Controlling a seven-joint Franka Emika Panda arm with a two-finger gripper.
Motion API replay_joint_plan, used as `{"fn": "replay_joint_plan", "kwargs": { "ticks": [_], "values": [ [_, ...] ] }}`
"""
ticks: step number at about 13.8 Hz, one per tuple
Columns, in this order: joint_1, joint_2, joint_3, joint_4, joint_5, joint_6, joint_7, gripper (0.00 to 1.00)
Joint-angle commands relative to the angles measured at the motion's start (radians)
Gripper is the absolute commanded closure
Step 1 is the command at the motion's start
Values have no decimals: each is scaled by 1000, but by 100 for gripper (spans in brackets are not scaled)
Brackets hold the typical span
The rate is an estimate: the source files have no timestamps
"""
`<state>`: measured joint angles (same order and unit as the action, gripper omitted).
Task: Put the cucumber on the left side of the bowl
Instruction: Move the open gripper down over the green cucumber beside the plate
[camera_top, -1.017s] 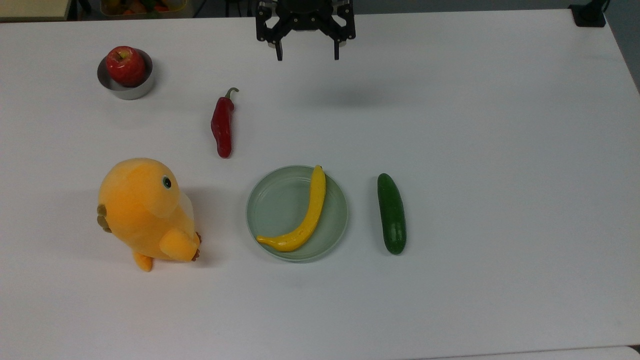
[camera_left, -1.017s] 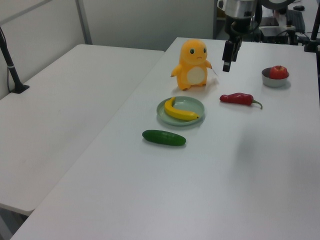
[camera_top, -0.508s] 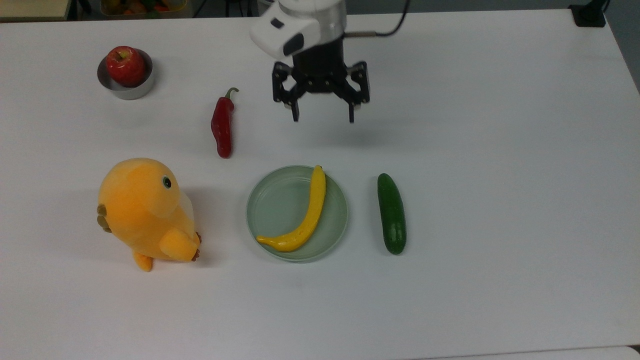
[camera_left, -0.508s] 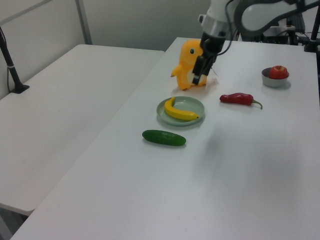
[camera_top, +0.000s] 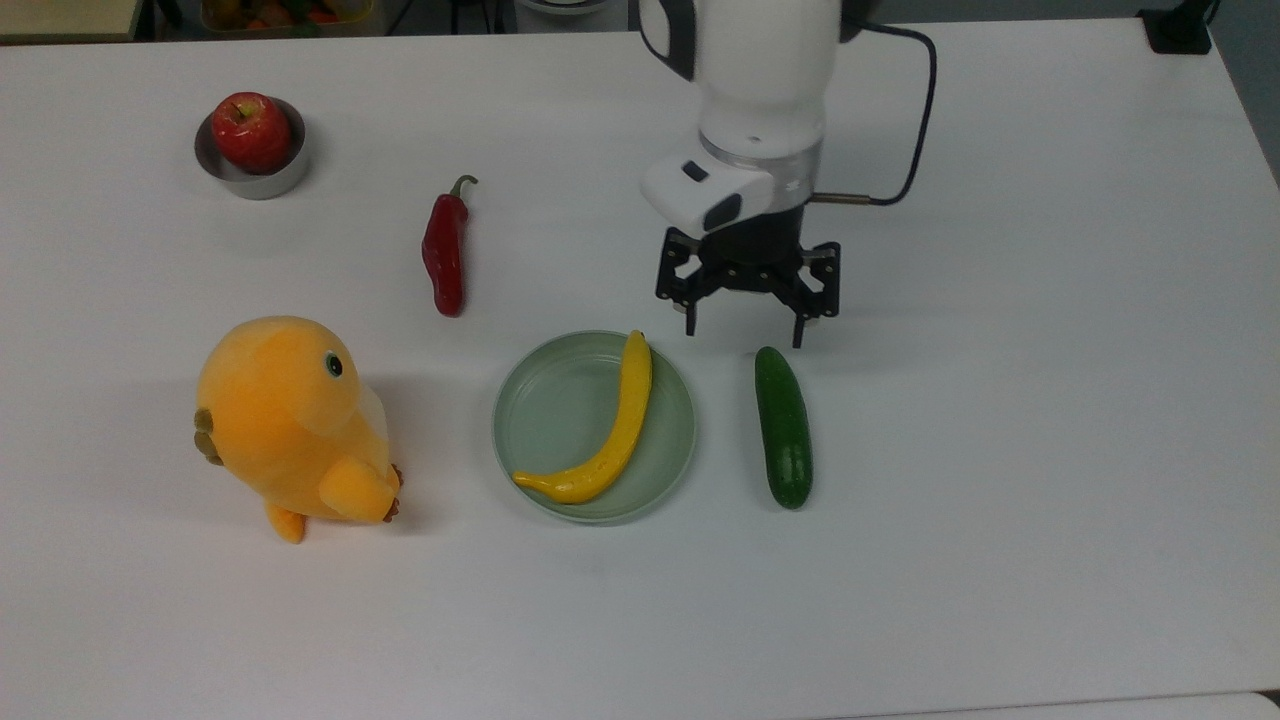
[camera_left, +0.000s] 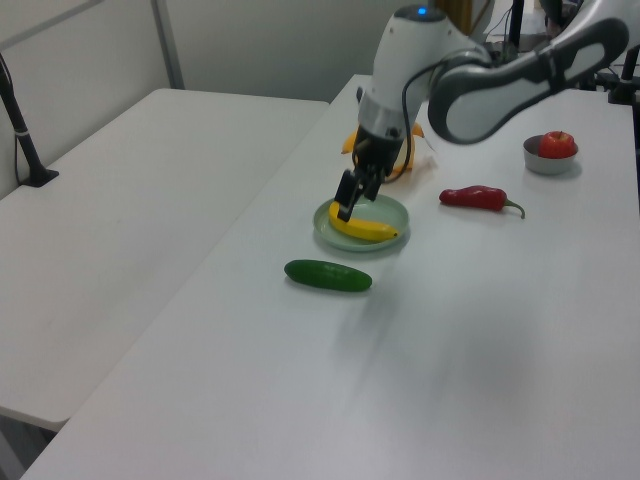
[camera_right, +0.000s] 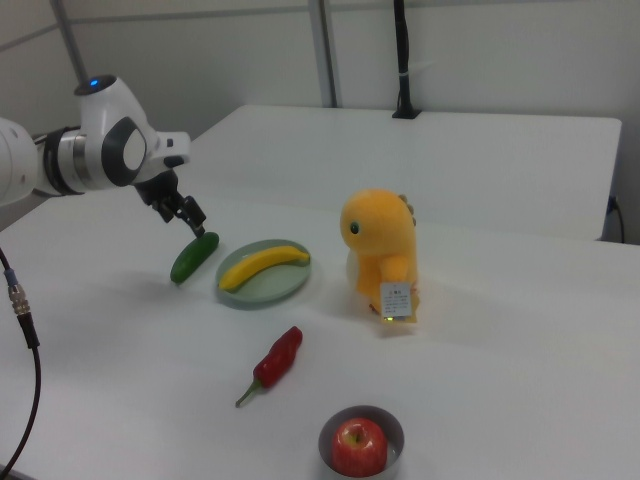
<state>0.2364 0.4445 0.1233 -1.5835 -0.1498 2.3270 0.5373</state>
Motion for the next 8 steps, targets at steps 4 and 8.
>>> {"fn": "replay_joint_plan", "kwargs": {
  "ticks": [4,8],
  "values": [
    [84,160,-24,123,-119,46,144,0],
    [83,252,-25,180,-191,86,168,0]
  ]
}}
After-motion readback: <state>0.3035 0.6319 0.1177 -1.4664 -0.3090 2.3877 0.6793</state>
